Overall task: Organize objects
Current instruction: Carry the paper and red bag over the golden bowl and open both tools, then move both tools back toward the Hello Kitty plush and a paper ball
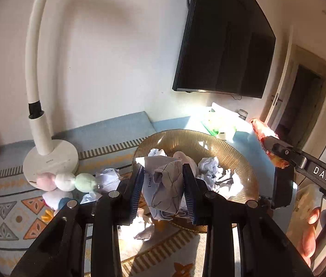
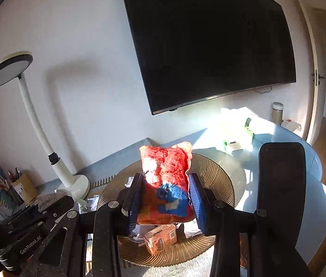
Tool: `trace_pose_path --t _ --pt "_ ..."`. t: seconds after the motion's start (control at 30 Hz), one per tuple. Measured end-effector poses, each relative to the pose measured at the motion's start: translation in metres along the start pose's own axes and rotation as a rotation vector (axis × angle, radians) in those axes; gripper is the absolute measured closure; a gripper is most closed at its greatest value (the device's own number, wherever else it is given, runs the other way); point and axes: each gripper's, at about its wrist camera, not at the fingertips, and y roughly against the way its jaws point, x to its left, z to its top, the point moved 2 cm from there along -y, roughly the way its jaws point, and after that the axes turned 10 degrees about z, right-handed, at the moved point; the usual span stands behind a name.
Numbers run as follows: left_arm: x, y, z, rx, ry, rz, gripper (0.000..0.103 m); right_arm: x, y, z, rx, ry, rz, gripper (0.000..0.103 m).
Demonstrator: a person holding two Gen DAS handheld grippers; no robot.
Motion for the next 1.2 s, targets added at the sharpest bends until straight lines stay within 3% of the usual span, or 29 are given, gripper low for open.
trace_pose_path --t 0.1,0.17,0.2,0.23,0.27,0.3,0.47,0.67,0.73,0.77,0.83,0.87,0.93,1.07,1.2 --pt "-0.02 -0.032 -0.003 0.036 -0.007 -0.03 0.073 -0.014 -0.024 0.004 0.07 -0.011 -0.008 0.064" --pt "-0.029 -0.05 -0.006 0.064 -0.01 -0.046 0.065 -0.016 -0.037 0.005 0.103 0.005 -0.042 0.063" --pt "-0.033 -0.058 -0.008 0.081 -0.009 -0.067 0.053 -0.018 -0.041 0.005 0.104 0.004 -0.056 0.062" --pt "-0.035 -0.064 -0.01 0.099 -0.004 -0.081 0.035 -0.023 -0.042 0.005 0.102 -0.004 -0.068 0.052" --pt "-0.034 -0.068 -0.012 0.116 0.005 -0.076 0.023 -0.027 -0.042 0.005 0.098 -0.018 -0.081 0.037" --pt "-0.032 -0.069 -0.014 0.122 0.018 -0.064 0.014 -0.031 -0.039 0.004 0.088 -0.032 -0.088 0.033" --pt "-0.009 -0.038 -0.02 0.073 0.039 -0.056 0.014 -0.03 -0.025 -0.002 0.055 -0.027 -0.055 0.031" --pt "0.043 0.021 -0.029 0.015 0.127 -0.004 0.014 0.025 -0.017 -0.017 0.073 0.019 0.081 0.026" --pt "0.067 0.047 -0.037 -0.033 0.157 0.06 0.014 0.045 -0.009 -0.026 0.046 0.028 0.118 0.023" --pt "0.081 0.061 -0.043 -0.072 0.172 0.109 0.013 0.055 -0.005 -0.032 0.035 0.029 0.136 0.017" --pt "0.111 0.082 -0.057 -0.132 0.204 0.243 0.001 0.073 0.001 -0.046 0.018 0.045 0.188 0.015" --pt "0.126 0.088 -0.064 -0.142 0.228 0.306 0.001 0.083 0.004 -0.055 0.009 0.064 0.218 0.015" --pt "0.151 0.093 -0.083 -0.122 0.249 0.359 0.001 0.103 0.004 -0.072 0.006 0.118 0.262 0.015" --pt "0.18 0.078 -0.123 -0.031 0.297 0.356 0.001 0.141 -0.014 -0.109 0.044 0.216 0.338 0.015" --pt "0.2 0.064 -0.14 0.044 0.391 0.304 0.002 0.161 -0.037 -0.138 0.092 0.327 0.298 0.015"
